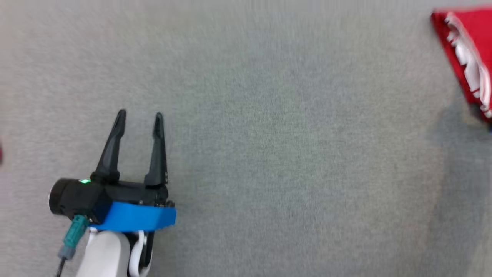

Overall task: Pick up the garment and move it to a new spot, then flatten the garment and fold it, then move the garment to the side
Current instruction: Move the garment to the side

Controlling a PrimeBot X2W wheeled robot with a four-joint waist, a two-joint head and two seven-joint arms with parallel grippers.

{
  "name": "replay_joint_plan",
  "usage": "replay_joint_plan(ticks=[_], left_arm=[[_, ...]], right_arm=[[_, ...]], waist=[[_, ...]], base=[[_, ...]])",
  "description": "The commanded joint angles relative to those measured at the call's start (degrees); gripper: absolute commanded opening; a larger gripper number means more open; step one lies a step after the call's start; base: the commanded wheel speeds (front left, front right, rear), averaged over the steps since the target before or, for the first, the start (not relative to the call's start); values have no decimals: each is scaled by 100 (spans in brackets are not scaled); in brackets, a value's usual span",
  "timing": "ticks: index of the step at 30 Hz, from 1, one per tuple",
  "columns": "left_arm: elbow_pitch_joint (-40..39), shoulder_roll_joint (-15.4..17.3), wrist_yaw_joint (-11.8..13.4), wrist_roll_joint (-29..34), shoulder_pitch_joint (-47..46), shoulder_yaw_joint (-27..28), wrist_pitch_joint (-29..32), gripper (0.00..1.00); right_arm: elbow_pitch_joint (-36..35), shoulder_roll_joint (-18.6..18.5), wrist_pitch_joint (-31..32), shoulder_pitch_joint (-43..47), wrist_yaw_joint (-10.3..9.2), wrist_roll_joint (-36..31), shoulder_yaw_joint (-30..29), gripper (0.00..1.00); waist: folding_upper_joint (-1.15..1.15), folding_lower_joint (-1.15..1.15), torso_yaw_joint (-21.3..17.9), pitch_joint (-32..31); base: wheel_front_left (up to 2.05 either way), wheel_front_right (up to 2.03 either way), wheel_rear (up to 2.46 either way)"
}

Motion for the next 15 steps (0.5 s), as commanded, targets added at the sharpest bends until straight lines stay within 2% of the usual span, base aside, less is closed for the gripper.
replay_joint_plan(ticks=[1,7,15], left_arm=[[95,-44,-7,-30,155,65,-10,100],[399,-144,-13,-103,691,322,-12,100],[666,-259,48,-126,1080,482,-13,100]], right_arm=[[-266,176,-48,408,-1,171,39,100],[-1506,853,-77,1819,-1,870,375,100],[-2907,1294,-281,3350,0,1416,583,100]], waist=[[-3,0,-185,-469],[-3,0,-125,-1298],[-3,0,2,-2026]], base=[[0,0,0],[0,0,0],[0,0,0]])
